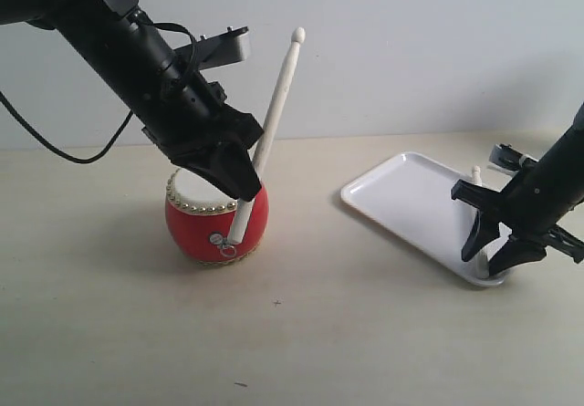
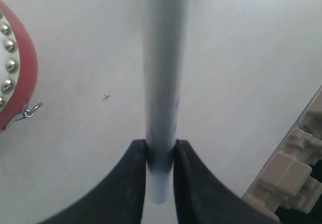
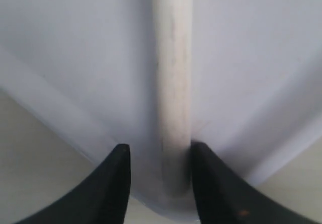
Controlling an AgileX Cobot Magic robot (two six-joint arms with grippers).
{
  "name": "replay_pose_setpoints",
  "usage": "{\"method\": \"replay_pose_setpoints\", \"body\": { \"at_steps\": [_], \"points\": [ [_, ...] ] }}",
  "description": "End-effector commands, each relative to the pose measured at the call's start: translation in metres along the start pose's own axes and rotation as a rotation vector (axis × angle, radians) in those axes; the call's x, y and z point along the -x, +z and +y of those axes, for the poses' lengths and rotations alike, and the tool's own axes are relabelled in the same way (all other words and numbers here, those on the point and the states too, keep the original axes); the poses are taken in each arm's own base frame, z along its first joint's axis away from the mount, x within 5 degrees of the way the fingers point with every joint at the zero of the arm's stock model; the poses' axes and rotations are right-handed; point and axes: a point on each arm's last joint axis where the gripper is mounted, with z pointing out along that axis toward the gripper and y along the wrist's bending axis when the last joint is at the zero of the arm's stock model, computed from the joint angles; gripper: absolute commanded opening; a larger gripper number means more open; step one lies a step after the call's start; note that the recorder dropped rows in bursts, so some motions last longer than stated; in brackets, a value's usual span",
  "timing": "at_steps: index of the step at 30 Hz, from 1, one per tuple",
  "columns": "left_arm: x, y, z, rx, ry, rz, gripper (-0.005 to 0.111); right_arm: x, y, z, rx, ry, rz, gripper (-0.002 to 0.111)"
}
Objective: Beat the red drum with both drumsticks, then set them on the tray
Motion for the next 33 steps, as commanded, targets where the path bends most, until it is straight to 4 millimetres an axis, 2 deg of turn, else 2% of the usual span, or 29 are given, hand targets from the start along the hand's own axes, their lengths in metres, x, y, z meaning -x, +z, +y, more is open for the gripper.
{"method": "replay_pose_setpoints", "body": {
  "at_steps": [1,4,10,12,15,17,23,30,33],
  "points": [
    [0.002,-0.002,-0.002,-0.001,0.019,-0.008,0.000,0.000,-0.012,0.003,-0.008,-0.017,-0.032,0.043],
    [0.002,-0.002,-0.002,0.000,0.027,-0.008,0.000,-0.003,-0.040,0.012,-0.011,-0.058,-0.105,0.043],
    [0.003,0.006,0.000,-0.032,0.016,-0.003,0.000,-0.018,-0.111,0.034,-0.026,-0.182,-0.320,0.043],
    [0.005,0.016,0.000,-0.098,0.002,-0.013,0.000,-0.029,-0.130,0.047,0.047,-0.243,-0.348,0.043],
    [0.010,0.029,-0.004,-0.203,0.011,-0.037,0.000,-0.045,-0.144,0.068,0.247,-0.327,-0.372,0.043],
    [0.012,0.037,-0.008,-0.242,0.023,-0.040,0.000,-0.054,-0.146,0.077,0.389,-0.331,-0.383,0.045],
    [0.014,0.060,-0.016,-0.305,0.036,-0.017,0.000,-0.068,-0.128,0.083,0.638,-0.434,-0.375,0.056],
    [0.013,0.068,-0.024,-0.315,0.080,-0.001,0.000,-0.075,-0.125,0.086,0.673,-0.718,-0.384,0.059],
    [0.013,0.068,-0.024,-0.315,0.080,-0.001,0.000,-0.076,-0.121,0.085,0.698,-0.751,-0.359,0.059]
  ]
}}
